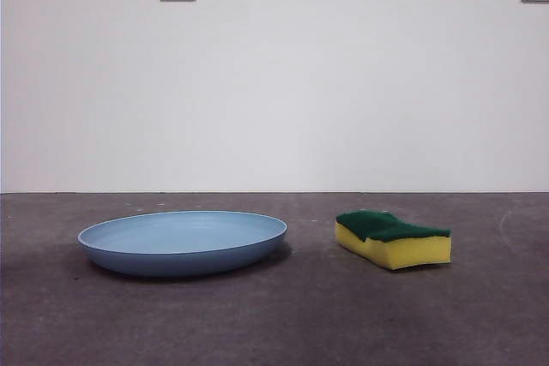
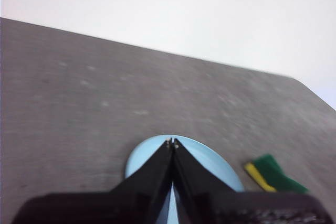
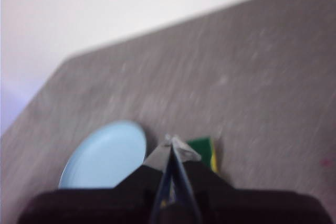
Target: Pick up the plate,pick up the cloth,clean the plate with the cloth
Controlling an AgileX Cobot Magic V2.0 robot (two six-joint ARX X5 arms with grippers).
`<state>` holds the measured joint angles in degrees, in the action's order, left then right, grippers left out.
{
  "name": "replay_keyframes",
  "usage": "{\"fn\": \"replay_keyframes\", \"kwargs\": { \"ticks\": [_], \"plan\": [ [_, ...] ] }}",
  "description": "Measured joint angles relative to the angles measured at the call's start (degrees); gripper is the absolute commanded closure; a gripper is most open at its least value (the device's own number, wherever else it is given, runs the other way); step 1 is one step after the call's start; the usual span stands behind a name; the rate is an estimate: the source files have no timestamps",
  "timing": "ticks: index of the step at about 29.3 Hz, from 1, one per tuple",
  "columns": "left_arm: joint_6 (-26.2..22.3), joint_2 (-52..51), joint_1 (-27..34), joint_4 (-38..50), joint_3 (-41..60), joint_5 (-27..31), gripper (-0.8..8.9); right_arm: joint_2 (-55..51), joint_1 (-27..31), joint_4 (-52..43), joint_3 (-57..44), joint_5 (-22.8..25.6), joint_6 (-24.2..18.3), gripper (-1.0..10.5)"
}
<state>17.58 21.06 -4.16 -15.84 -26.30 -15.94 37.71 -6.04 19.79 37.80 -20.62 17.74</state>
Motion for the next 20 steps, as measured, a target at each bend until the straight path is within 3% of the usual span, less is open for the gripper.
{"fn": "replay_keyframes", "kwargs": {
  "ticks": [3,8,10,12,13,15,16,20],
  "plan": [
    [-0.6,6.2,0.0,-1.9,-4.9,-3.2,8.19,6.3,0.0,6.2,5.4,-4.3,-3.3,9.5],
    [-1.0,15.1,0.0,-5.6,-10.8,-9.1,8.11,13.1,0.0,13.8,11.0,-5.0,-8.8,9.5],
    [-1.0,18.8,0.0,-7.5,-12.8,-12.0,6.98,14.9,0.0,14.9,11.7,-5.0,-10.4,9.3],
    [-1.3,22.4,0.0,-8.6,-14.1,-13.7,4.68,15.8,0.0,15.0,11.8,-4.9,-11.4,7.9],
    [-1.5,23.6,0.0,-8.9,-14.4,-14.0,4.01,16.0,0.0,15.1,11.8,-4.9,-11.6,7.1],
    [-1.5,25.7,0.0,-9.9,-14.9,-14.3,3.88,16.1,0.0,15.1,11.8,-4.7,-11.8,5.3],
    [-1.5,26.5,0.0,-10.2,-15.0,-14.4,3.88,16.1,0.0,15.2,11.8,-4.7,-11.8,4.9],
    [-1.8,31.8,-1.4,-9.7,-15.8,-14.4,3.93,16.0,0.0,15.3,12.0,-4.7,-12.2,4.7]
  ]
}}
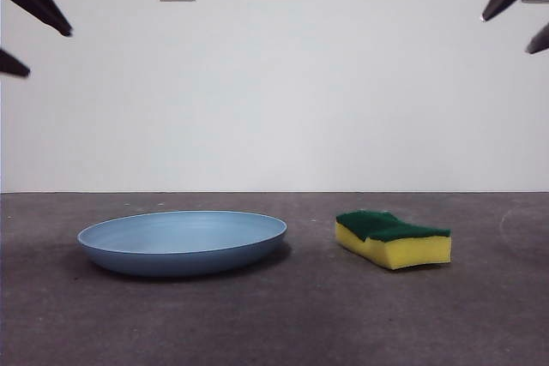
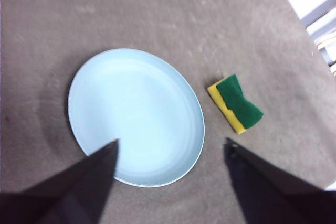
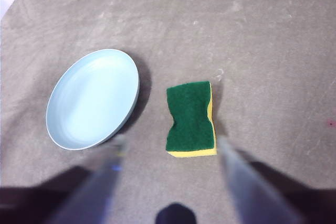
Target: Pick up the plate,pick up the cloth,clean the plate with the cloth
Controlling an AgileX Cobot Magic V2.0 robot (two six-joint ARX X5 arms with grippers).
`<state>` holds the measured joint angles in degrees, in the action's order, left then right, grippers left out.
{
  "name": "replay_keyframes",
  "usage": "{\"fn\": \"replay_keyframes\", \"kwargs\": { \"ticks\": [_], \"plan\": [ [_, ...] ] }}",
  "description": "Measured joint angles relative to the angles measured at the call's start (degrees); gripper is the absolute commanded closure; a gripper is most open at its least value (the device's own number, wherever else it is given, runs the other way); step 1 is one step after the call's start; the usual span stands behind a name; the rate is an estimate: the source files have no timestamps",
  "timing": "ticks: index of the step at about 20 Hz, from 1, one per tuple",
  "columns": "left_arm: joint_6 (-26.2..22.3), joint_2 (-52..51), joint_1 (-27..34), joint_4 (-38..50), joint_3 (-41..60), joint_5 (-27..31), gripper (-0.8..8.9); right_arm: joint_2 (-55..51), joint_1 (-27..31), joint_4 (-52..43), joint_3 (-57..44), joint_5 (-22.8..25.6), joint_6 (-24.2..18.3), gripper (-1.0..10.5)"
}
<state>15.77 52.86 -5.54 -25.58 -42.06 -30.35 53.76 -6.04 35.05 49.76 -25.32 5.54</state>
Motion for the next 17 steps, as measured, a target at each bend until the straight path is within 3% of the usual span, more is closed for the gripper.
{"fn": "replay_keyframes", "kwargs": {
  "ticks": [3,9,17],
  "plan": [
    [-1.9,7.8,-2.0,-1.5,-5.5,3.2,3.93,0.0,0.0,0.0,0.0,0.0,0.0,4.7],
    [-8.6,26.2,-4.4,-7.2,-18.6,19.2,3.97,0.0,0.0,0.1,0.0,0.0,0.0,4.7],
    [-10.4,43.7,-5.9,-3.5,-20.4,19.6,4.04,0.0,0.0,0.4,0.0,0.0,0.0,4.7]
  ]
}}
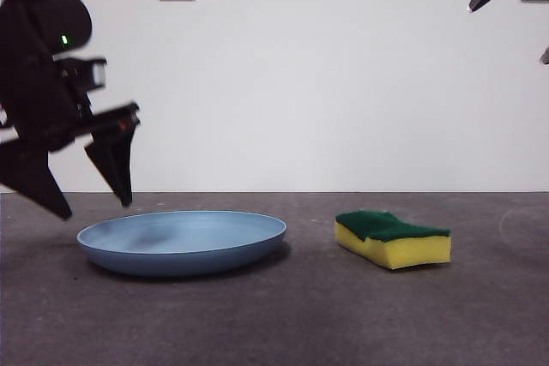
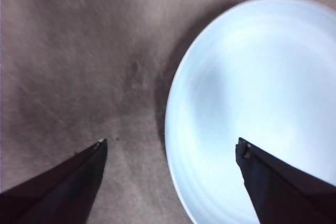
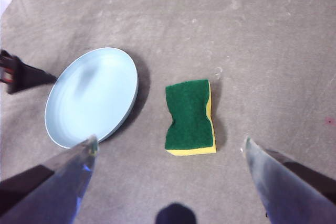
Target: Pick up the plate,pick up the cloth,clean the plate with the cloth
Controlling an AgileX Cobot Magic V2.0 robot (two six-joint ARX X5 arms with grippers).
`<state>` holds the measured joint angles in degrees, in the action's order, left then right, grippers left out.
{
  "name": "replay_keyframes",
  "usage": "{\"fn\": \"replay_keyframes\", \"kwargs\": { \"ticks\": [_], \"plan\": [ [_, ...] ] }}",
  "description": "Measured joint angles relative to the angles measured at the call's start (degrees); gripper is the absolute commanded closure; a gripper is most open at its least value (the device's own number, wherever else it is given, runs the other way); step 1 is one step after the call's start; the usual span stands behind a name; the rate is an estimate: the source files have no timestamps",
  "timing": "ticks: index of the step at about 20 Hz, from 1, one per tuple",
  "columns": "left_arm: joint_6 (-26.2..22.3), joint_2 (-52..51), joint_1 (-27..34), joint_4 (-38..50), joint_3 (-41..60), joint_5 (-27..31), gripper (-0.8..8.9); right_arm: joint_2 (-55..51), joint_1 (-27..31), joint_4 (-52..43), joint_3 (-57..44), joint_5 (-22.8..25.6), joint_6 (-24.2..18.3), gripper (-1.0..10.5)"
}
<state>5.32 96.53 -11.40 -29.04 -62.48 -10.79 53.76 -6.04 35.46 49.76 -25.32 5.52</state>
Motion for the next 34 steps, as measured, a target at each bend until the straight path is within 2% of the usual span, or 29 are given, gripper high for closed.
{"fn": "replay_keyframes", "kwargs": {
  "ticks": [7,8,10,11,13,17,23,29,34],
  "plan": [
    [-0.4,5.2,-1.2,3.5,-0.1,0.1,4.10,0.0,0.0,0.1,0.0,0.0,0.0,4.7],
    [-0.4,5.4,-1.2,3.6,-0.1,0.2,4.48,0.0,0.0,0.0,0.0,0.0,0.0,4.7],
    [-0.5,5.5,-1.2,3.6,-0.1,0.2,7.39,0.0,0.0,0.0,0.0,0.0,0.0,4.7],
    [-0.6,5.6,-1.2,3.3,-0.1,0.3,8.31,0.0,0.0,0.1,0.0,0.0,0.0,4.8],
    [-0.8,5.7,-1.2,2.7,-0.1,0.2,8.21,0.0,0.0,0.0,0.0,0.0,0.0,4.7],
    [-0.9,5.1,-1.2,2.3,-0.1,-0.2,8.21,0.0,0.0,0.0,0.0,3.0,-0.6,4.7],
    [-1.3,-5.5,-1.3,0.2,-0.1,-0.2,8.21,6.4,-1.3,2.8,4.7,3.5,-2.6,4.7],
    [-1.8,-19.8,-1.3,-4.9,-0.1,-1.4,8.21,22.8,-12.0,12.0,20.2,13.8,-9.4,4.7],
    [-3.1,-27.0,-1.3,-10.6,-0.1,-1.4,8.21,36.4,-17.6,12.0,25.6,21.3,-13.4,4.7]
  ]
}}
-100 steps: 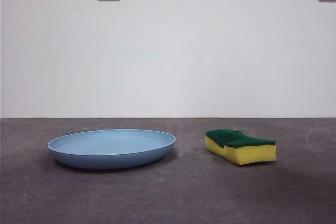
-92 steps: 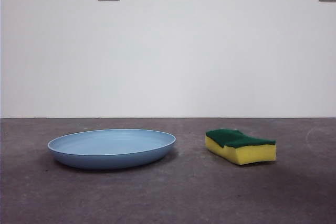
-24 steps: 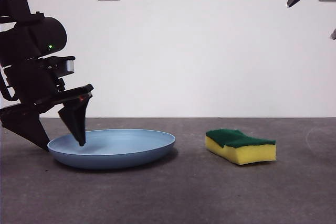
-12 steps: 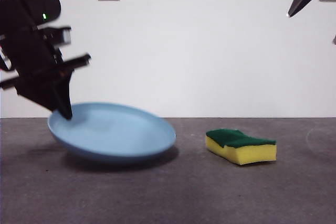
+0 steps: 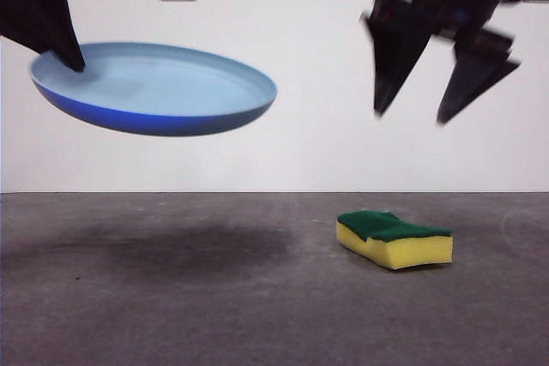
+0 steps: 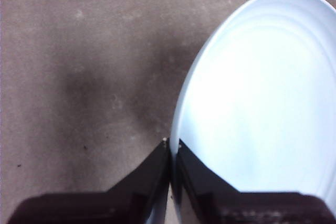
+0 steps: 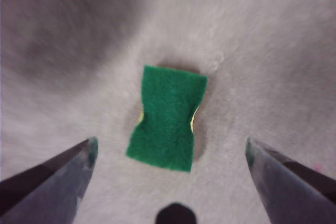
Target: Pick up the plate,pick up the cloth,clean the plate with the cloth
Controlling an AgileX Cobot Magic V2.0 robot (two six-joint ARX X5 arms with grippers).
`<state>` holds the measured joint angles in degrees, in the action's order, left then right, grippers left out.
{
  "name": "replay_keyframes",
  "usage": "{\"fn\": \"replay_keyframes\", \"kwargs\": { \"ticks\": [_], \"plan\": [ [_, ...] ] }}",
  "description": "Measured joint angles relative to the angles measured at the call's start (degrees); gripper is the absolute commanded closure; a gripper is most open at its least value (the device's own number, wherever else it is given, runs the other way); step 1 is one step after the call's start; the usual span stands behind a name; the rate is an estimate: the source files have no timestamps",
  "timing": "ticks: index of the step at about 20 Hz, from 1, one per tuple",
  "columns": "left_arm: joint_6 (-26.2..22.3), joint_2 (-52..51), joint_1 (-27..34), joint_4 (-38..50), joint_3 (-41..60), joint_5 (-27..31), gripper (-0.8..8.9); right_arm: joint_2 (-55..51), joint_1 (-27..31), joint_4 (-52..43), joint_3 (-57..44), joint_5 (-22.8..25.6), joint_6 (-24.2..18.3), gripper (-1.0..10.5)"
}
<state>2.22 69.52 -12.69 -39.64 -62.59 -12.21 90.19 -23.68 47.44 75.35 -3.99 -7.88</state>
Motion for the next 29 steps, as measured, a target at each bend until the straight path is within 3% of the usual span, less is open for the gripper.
{"fn": "replay_keyframes", "kwargs": {
  "ticks": [9,12,14,17,22,25,29],
  "plan": [
    [-0.7,-1.3,0.0,-2.8,0.0,0.0,8.21,14.3,-0.3,-5.3,0.1,0.8,-2.2,4.7],
    [-0.7,-1.3,0.0,-2.8,0.0,0.0,8.21,16.9,-0.3,-5.3,0.1,-3.0,-2.3,4.8],
    [-0.7,-1.3,0.0,-2.8,0.0,0.0,8.21,17.3,-0.4,-5.6,0.1,-3.1,-2.3,4.8],
    [-0.7,-1.3,0.0,-2.8,0.0,0.0,8.21,17.4,-0.4,-5.8,0.1,-3.1,-2.2,6.6],
    [-0.7,-1.3,0.0,-2.8,0.0,0.0,8.21,18.8,-0.3,-5.9,0.2,-3.1,-2.2,6.8],
    [-0.7,-1.3,0.0,-2.8,0.0,0.0,8.21,20.0,-0.4,-6.0,0.3,-3.4,-2.2,9.7],
    [-0.8,-1.3,0.0,-2.7,0.0,0.1,8.21,19.9,-1.1,-5.4,0.3,-2.7,-2.2,9.6]
  ]
}}
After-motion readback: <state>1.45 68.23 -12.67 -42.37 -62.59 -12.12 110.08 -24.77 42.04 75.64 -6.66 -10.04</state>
